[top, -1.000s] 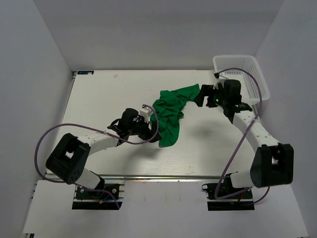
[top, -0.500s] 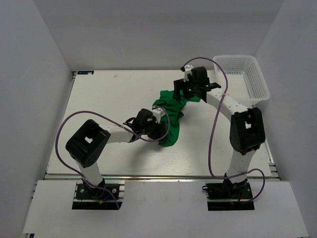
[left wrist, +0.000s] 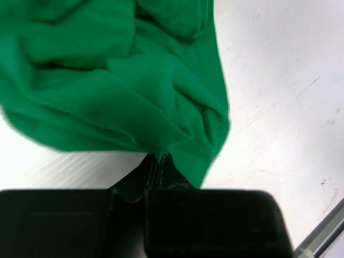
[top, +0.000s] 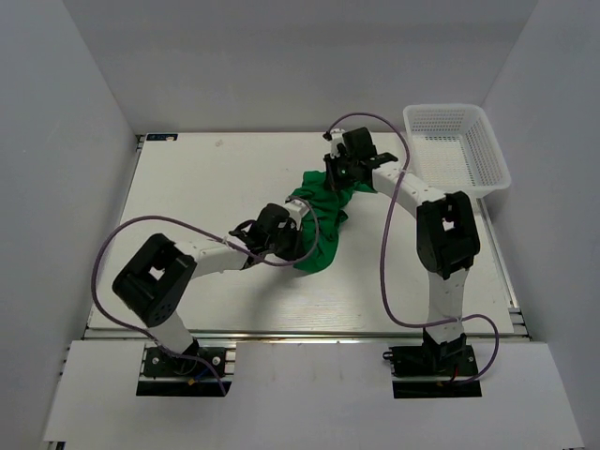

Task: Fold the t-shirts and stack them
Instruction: Flatten out the tshirt

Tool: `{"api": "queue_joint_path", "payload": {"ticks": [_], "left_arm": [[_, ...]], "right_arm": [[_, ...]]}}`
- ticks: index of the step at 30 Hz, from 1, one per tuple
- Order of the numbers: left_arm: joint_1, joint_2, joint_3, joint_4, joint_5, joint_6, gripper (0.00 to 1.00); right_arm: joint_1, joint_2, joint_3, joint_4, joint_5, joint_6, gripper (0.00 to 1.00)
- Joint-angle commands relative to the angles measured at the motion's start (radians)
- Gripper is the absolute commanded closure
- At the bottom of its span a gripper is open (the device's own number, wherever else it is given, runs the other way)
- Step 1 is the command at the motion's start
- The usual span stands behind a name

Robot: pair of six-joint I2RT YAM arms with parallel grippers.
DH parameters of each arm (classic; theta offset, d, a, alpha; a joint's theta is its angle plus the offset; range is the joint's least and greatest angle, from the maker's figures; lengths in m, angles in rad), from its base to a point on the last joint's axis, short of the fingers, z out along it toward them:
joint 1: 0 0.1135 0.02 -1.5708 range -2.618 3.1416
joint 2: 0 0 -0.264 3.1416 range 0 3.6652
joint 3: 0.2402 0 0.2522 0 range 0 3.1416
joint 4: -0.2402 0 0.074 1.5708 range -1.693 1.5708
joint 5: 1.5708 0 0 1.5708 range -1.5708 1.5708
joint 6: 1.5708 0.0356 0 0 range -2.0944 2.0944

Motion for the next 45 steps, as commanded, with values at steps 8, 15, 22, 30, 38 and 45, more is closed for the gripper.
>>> {"api": "queue_joint_path", "payload": {"ticks": [8,15,22,30,38,45], "left_arm": [[0.018,-0.404,0.167,-0.278,-0.498,0.022,1.00],[0.018,-0.582,0.317,-0.421,-0.810,0.081,1.00],[0.018,-0.746,0.419,-0.417,-1.008,0.179,1.00],[0.018,-0.910,0.529,-0.386,-0.869,0.302,1.00],[0.018,-0.981,0.655,-0.433,-0.642,0.335,1.00],[0.018,-1.010,0.683,-0.455,-0.580,0.344,1.00]], "right_arm": [[-0.013,-0.386,-0.036,0.134,0.542,0.113,1.00],[-0.021,-0.592,0.021,0.139,0.755,0.043,1.00],[-0.019,-0.739,0.128,0.186,0.856,-0.083,1.00],[-0.012,-0.914,0.219,0.139,0.740,-0.139,1.00],[-0.016,-1.092,0.242,0.025,0.511,-0.086,1.00],[-0.018,-1.201,0.179,0.034,0.396,-0.056,1.00]]}}
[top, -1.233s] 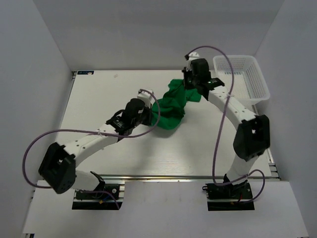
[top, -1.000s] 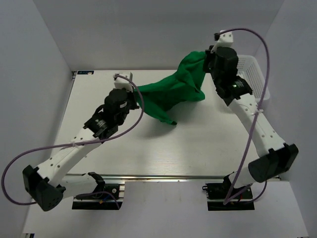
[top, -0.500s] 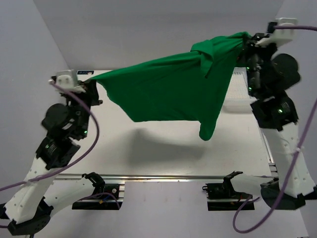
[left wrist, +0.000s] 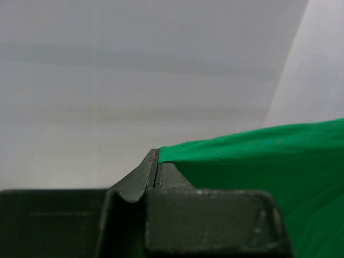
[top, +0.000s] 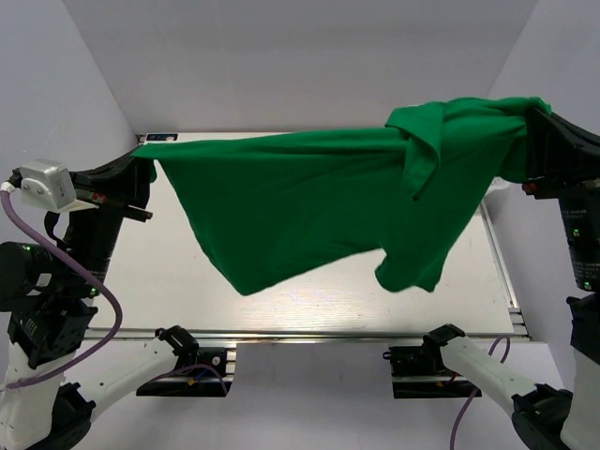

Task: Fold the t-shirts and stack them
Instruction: Flatten out the tshirt

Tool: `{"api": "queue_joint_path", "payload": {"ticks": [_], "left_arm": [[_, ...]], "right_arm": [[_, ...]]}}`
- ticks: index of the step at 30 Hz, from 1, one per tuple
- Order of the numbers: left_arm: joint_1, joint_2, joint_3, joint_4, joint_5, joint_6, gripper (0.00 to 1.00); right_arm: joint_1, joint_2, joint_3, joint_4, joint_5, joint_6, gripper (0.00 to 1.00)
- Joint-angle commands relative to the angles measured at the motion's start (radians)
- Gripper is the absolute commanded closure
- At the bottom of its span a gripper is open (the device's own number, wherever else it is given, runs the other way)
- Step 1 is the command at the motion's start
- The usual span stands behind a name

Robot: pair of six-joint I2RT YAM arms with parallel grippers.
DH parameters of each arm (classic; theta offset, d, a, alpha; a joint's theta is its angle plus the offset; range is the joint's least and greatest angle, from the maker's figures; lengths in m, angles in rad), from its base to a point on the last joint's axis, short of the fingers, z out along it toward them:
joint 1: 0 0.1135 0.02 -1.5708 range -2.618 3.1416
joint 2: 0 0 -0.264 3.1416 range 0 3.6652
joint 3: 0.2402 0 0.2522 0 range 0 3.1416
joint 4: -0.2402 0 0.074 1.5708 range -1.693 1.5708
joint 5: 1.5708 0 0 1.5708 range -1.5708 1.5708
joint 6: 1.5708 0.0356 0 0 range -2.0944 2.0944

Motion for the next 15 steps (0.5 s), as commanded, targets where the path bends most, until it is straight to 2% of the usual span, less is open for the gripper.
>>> {"api": "queue_joint_path", "payload": {"ticks": [1,3,8,12,15], "left_arm": [[0.010,-0.021,0.010,-0.012,-0.013,0.026,1.00],[0.010,-0.021,-0.023,-0.012,-0.030,0.026,1.00],[0.000,0.028,-0.152,0.090,-0.243,0.026,1.00],[0.011,0.145,-0.319,0.178,-0.478,0.024,0.98],[0.029,0.302,-0.440,0.291,-0.613,0.024,0.98]], "right_arm": [[-0.017,-0.009,-0.029,0.048,0.012,-0.008,1.00],[-0.016,0.008,-0.064,0.051,0.045,-0.007,1.00],[-0.014,0.074,-0.233,0.134,0.179,0.016,1.00],[-0.017,0.169,-0.417,0.241,0.324,0.093,1.00],[-0.020,0.345,-0.474,0.255,0.409,0.152,1.00]]}}
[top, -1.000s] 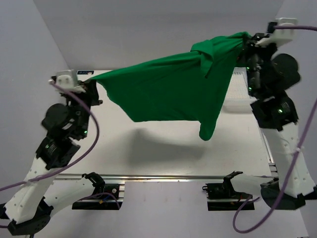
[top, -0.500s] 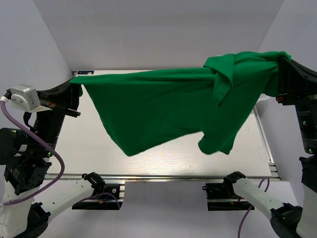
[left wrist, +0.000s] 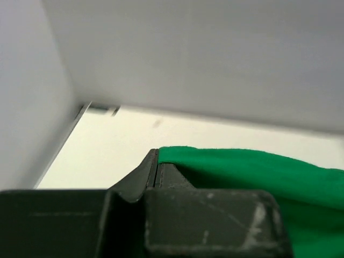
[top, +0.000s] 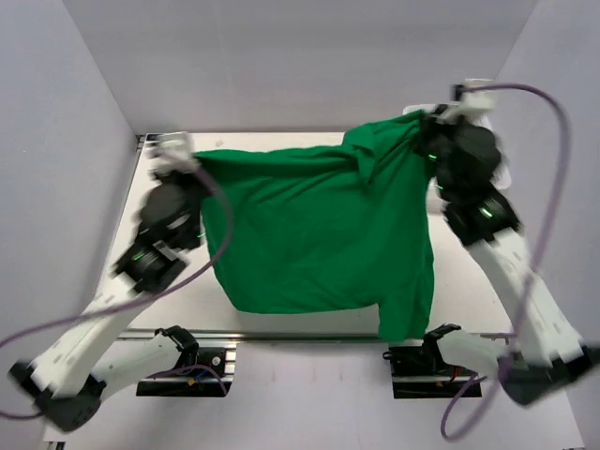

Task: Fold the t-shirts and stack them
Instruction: Flatten out the tshirt

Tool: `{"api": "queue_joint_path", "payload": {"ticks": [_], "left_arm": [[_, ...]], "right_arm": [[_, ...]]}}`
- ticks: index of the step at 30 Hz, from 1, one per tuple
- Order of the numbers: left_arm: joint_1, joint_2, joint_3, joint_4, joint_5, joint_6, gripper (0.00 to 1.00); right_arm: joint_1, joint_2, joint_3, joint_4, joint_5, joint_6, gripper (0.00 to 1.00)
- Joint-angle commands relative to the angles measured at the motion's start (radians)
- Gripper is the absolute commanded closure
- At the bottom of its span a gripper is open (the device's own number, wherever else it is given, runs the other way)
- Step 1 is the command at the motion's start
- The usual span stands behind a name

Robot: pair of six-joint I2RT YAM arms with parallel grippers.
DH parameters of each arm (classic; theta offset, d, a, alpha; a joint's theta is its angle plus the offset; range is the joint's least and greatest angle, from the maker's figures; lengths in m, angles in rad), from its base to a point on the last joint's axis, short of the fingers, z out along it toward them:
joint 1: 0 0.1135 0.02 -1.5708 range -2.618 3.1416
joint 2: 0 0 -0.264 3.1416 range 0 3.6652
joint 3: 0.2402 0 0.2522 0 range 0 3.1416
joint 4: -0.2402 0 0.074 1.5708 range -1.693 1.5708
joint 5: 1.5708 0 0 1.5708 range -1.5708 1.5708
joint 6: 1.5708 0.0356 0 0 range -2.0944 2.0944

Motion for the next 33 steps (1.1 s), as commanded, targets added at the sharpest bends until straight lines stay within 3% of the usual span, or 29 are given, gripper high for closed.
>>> {"api": "queue_joint_path", "payload": {"ticks": [1,6,7,9,11,12,15,16,17,20,24,30,33], "left_arm": [[0.032,0.181,-0.120,0.113,-0.212,-0.010,0.98],[0.206,0.617,-0.048,0.069,-0.139,-0.139,1.00],[0.236,0.683,-0.022,0.057,-0.125,-0.174,1.00],[0.318,0.801,0.070,0.043,-0.049,-0.183,0.98],[0.372,0.956,0.154,0.043,0.027,-0.173,0.86],[0.386,1.002,0.190,0.043,0.048,-0.173,0.63],[0.412,1.126,0.315,0.015,0.154,-0.148,0.05],[0.424,1.139,0.357,0.002,0.185,-0.148,0.00],[0.425,1.149,0.372,0.002,0.222,-0.134,0.00],[0.434,1.150,0.406,-0.030,0.269,-0.125,0.00],[0.444,1.039,0.376,-0.083,0.345,-0.157,0.00],[0.444,0.701,0.115,-0.173,0.473,-0.304,0.00],[0.417,0.499,-0.148,-0.163,0.483,-0.398,0.00]], "right_arm": [[-0.010,0.190,-0.062,0.086,0.185,0.089,1.00],[-0.036,0.584,0.049,0.061,0.167,0.140,1.00],[-0.045,0.741,0.166,0.009,0.160,0.140,1.00],[-0.056,0.845,0.253,-0.031,0.170,0.141,1.00],[-0.062,1.020,0.432,-0.117,0.151,0.123,1.00],[-0.065,1.051,0.474,-0.151,0.144,0.114,1.00],[-0.070,1.163,0.606,-0.167,0.098,0.074,0.35],[-0.072,1.169,0.623,-0.162,0.081,0.071,0.19],[-0.073,1.168,0.628,-0.162,0.078,0.068,0.10],[-0.072,1.151,0.632,-0.160,0.055,0.052,0.10],[-0.075,1.058,0.613,-0.189,0.018,0.046,0.10],[-0.075,0.883,0.469,-0.317,-0.070,0.144,0.10],[-0.072,0.730,0.219,-0.309,-0.088,0.224,0.10]]}}
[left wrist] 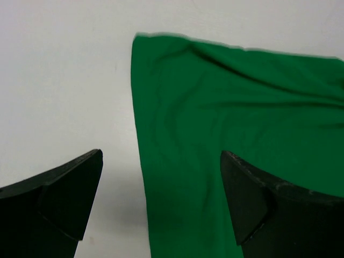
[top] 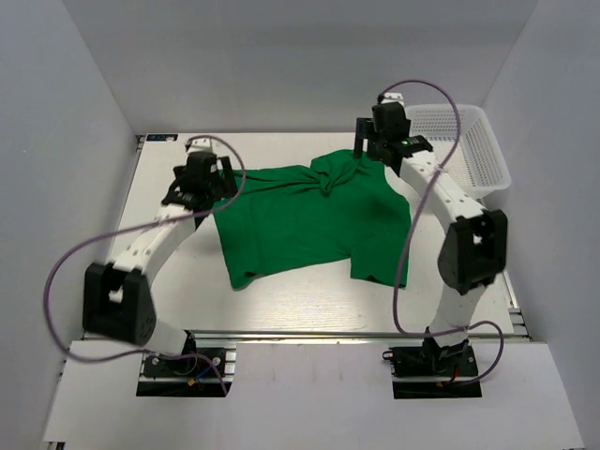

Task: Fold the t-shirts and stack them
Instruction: Flatten out the tshirt

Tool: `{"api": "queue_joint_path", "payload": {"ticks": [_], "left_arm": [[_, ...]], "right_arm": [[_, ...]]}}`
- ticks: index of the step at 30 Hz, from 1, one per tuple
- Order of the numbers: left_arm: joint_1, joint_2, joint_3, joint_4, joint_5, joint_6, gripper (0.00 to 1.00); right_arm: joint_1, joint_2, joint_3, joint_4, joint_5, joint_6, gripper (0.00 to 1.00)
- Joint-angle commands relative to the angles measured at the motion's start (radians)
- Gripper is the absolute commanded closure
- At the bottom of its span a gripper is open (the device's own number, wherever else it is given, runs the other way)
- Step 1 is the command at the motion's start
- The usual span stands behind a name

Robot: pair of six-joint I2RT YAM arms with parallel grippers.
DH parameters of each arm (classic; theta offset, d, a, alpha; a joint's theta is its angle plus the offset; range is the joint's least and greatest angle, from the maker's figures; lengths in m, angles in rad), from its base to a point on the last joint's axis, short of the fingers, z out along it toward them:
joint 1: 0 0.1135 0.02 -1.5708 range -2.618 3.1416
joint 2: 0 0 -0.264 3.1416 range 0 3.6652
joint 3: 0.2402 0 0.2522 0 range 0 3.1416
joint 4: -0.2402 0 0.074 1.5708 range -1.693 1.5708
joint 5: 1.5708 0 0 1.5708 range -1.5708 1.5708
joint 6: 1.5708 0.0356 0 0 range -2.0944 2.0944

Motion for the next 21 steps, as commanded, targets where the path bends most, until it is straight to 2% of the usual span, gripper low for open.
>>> {"api": "queue_joint_path", "payload": {"ticks": [1,4,7,10,14,17,21], "left_arm": [[-0.020,-0.221,-0.216,-0.040,0.055,-0.148,0.00],[-0.032,-0.306,-0.384,-0.017,0.252,-0.205,0.00],[-0.046,-0.375,-0.490,-0.059,0.325,-0.236,0.00],[-0.069,-0.481,-0.598,-0.122,0.337,-0.290,0.00],[-0.089,-0.655,-0.694,-0.182,0.385,-0.339,0.00],[-0.098,-0.737,-0.753,-0.202,0.385,-0.355,0.06],[-0.107,-0.698,-0.803,-0.175,0.403,-0.355,0.09]], "right_arm": [[-0.001,-0.145,-0.183,-0.037,-0.055,0.094,0.10],[0.002,-0.266,-0.343,0.010,-0.123,0.140,0.10],[0.002,-0.367,-0.492,0.038,-0.186,0.180,0.10],[0.001,-0.448,-0.641,0.043,-0.183,0.223,0.10],[-0.001,-0.521,-0.730,0.043,-0.172,0.241,0.10],[-0.001,-0.550,-0.778,0.032,-0.186,0.244,0.10],[-0.001,-0.587,-0.830,0.035,-0.192,0.257,0.10]]}}
